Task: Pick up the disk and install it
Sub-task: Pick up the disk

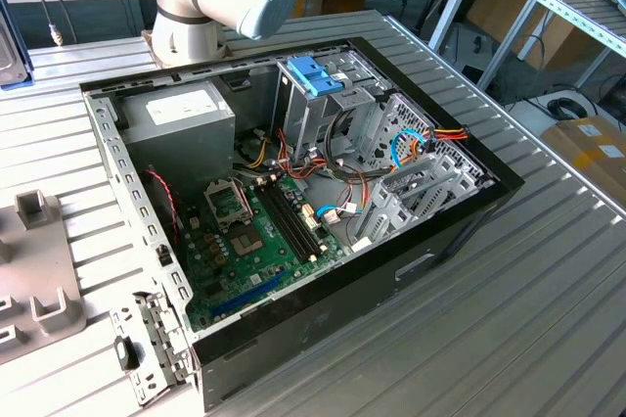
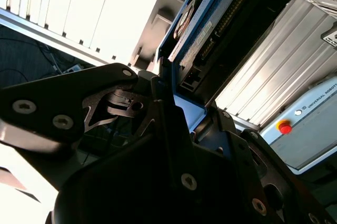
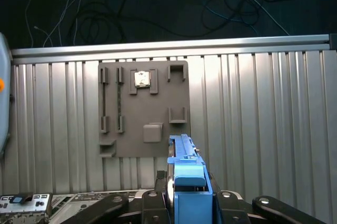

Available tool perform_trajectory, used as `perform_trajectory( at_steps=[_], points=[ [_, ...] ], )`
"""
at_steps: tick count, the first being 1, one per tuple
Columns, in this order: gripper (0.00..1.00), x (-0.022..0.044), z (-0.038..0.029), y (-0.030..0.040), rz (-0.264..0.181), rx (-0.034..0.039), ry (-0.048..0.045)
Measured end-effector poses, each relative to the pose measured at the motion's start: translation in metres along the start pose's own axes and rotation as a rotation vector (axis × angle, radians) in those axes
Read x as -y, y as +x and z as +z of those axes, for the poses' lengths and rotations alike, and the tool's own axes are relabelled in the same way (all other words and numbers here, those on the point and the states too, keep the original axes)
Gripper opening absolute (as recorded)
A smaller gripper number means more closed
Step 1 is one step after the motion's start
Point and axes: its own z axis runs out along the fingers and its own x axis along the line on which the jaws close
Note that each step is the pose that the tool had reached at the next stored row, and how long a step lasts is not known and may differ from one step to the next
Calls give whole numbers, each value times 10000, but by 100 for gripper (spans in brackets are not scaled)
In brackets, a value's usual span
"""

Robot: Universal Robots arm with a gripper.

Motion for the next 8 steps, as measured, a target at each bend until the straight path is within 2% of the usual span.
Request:
perform_trajectory(
  at_steps=[8],
  points=[
    [37,16,-1,-1,0,-6,0]
  ],
)
